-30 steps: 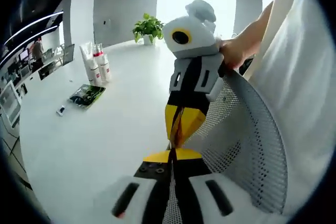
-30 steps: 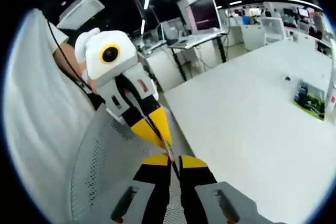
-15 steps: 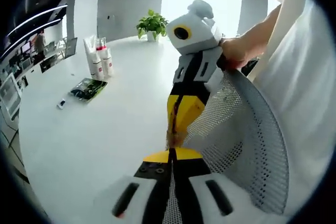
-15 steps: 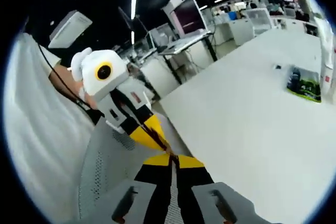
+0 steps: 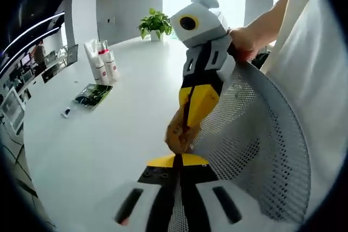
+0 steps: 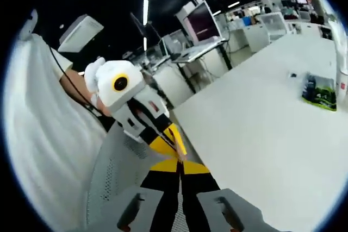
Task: Arrange the skincare products in the storage area until every visible bottle or jar stands upright without overlapping.
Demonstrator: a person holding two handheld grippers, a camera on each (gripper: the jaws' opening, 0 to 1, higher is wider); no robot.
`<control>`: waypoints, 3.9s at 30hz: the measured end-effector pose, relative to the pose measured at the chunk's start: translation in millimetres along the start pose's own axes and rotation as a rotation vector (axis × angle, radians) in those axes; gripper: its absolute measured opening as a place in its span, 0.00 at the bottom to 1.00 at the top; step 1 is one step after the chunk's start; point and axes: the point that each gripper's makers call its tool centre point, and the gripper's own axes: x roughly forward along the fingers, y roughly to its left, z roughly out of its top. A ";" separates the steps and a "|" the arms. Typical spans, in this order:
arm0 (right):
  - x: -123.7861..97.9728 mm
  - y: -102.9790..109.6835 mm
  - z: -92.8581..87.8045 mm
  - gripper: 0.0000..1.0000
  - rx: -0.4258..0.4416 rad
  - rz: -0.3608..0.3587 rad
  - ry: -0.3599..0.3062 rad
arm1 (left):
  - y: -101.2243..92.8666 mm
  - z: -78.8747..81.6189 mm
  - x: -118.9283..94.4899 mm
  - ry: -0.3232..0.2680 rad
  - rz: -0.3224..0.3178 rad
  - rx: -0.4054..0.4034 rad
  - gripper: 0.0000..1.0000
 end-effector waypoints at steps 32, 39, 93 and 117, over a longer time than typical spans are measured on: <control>1.5 -18.6 -8.1 0.16 -0.116 -0.180 0.078 | 12.7 0.8 -2.4 -0.008 0.027 -0.101 0.00; -4.3 -45.8 -3.4 0.60 -0.204 -0.378 0.095 | 22.8 -2.4 -3.4 0.003 0.082 -0.125 0.00; -6.3 -72.7 -42.2 0.57 -0.503 -0.495 0.369 | 146.0 33.4 -23.5 -0.207 -0.064 -1.178 0.00; -13.6 -79.1 -33.5 0.53 -0.525 -0.550 0.339 | 177.1 29.6 -6.0 0.080 -0.084 -1.072 0.00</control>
